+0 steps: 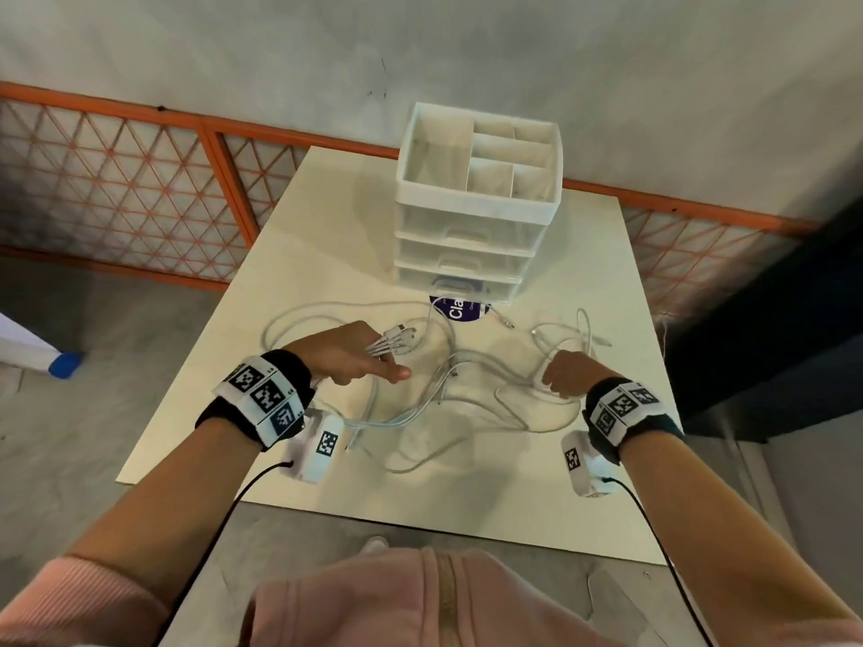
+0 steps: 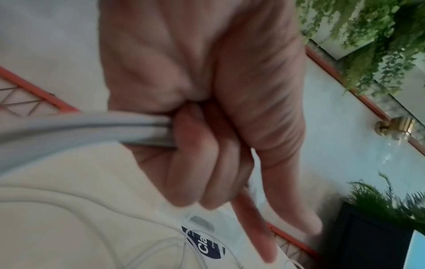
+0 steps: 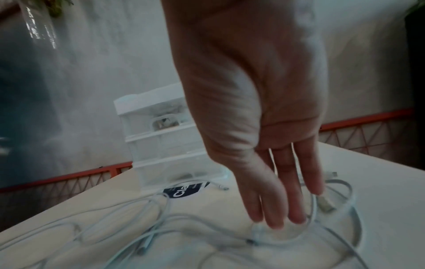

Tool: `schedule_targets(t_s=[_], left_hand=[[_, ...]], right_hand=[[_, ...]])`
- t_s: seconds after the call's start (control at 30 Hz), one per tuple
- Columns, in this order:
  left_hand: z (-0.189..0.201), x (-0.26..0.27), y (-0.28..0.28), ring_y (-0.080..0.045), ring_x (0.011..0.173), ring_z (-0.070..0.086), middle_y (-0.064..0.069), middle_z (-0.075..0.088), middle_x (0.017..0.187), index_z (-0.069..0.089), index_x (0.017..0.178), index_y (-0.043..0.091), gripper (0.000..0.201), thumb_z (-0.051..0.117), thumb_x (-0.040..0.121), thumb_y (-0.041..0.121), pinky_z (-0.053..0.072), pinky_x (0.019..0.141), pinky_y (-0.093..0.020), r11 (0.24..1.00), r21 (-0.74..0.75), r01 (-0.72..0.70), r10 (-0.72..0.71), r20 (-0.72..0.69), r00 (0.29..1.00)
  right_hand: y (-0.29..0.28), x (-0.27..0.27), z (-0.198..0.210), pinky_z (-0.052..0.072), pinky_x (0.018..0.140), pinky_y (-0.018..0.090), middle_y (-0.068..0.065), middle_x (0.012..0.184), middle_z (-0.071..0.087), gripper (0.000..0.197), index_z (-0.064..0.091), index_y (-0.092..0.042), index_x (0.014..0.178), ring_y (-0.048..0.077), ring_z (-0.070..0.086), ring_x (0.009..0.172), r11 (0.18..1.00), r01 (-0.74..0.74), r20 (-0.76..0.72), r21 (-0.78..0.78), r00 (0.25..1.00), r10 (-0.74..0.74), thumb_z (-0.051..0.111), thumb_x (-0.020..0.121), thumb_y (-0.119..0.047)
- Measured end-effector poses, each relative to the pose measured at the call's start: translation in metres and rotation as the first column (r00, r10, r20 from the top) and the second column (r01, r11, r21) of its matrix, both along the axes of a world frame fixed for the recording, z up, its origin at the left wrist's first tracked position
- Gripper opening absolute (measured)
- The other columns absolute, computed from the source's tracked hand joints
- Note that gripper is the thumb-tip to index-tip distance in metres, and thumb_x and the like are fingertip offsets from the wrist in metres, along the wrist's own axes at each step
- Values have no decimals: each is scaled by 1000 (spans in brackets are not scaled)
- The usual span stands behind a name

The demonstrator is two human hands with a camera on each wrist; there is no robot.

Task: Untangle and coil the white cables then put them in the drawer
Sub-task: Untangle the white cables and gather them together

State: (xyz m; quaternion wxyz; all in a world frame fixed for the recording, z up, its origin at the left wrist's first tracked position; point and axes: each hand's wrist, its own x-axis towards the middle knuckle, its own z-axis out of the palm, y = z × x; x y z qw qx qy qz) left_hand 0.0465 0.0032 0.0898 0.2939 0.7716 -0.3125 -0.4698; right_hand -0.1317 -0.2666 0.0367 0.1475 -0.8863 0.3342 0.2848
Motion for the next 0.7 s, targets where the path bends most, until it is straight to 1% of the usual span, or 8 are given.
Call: schedule_targets(t_s=[0.07,0.13,0.2,0.3,0.4,0.57,0.63,0.7], left_hand=[[-2,4,4,-12,47,19,-6,35,63,61,71,14,22,75,79,28,16,41,-20,997,-54,-61,56,-88,995],[-3,7,8,-9,45,19,-8,35,74,60,76,12,22,73,81,28,16,39,-17,991,-86,-100,84,-172,981],[0,7,12,-6,42,18,-3,31,63,56,77,11,22,69,84,26,15,36,-16,987,-100,-127,102,-224,969],[1,4,18,-3,39,18,12,27,48,48,76,15,22,63,90,23,15,35,-14,980,-111,-164,128,-273,953],[-4,0,24,-3,39,18,12,26,47,49,75,15,23,61,91,27,15,35,-14,974,-95,-208,174,-277,945],[-13,-7,32,-4,39,17,13,26,47,47,73,15,27,60,91,29,14,36,-15,976,-37,-213,194,-287,938],[-15,-8,35,-3,39,17,14,28,46,45,72,16,27,59,92,29,13,36,-14,976,-30,-215,197,-290,936],[-17,-6,37,-3,39,18,14,29,46,45,73,17,27,59,92,29,13,36,-14,975,-26,-222,205,-291,934]], right_hand=[[6,9,-3,39,104,34,18,133,54,37,56,-1,128,32,51,124,1000,-20,63,-18,998,21,45,93,-4],[16,27,-5,37,103,30,15,129,59,34,63,-3,119,30,51,123,999,-39,211,7,977,37,45,90,-1],[29,46,-10,40,99,31,14,122,64,30,67,-3,110,30,56,117,988,-142,327,62,938,114,46,89,1],[54,70,-24,45,96,37,16,116,65,26,69,-6,106,32,59,109,946,-295,376,134,898,227,48,92,-2],[76,83,-37,44,97,42,19,115,62,29,69,-7,108,33,58,109,905,-394,357,159,878,319,44,93,-1],[86,85,-55,33,95,35,8,114,62,34,65,-14,106,28,56,109,898,-439,243,-4,871,427,40,90,2],[86,82,-55,30,92,37,0,97,66,32,62,-20,102,25,56,103,877,-458,193,-147,856,479,39,90,0],[83,79,-55,29,92,36,-5,73,57,27,59,-23,100,26,56,99,871,-457,184,-182,854,487,40,93,-4]])
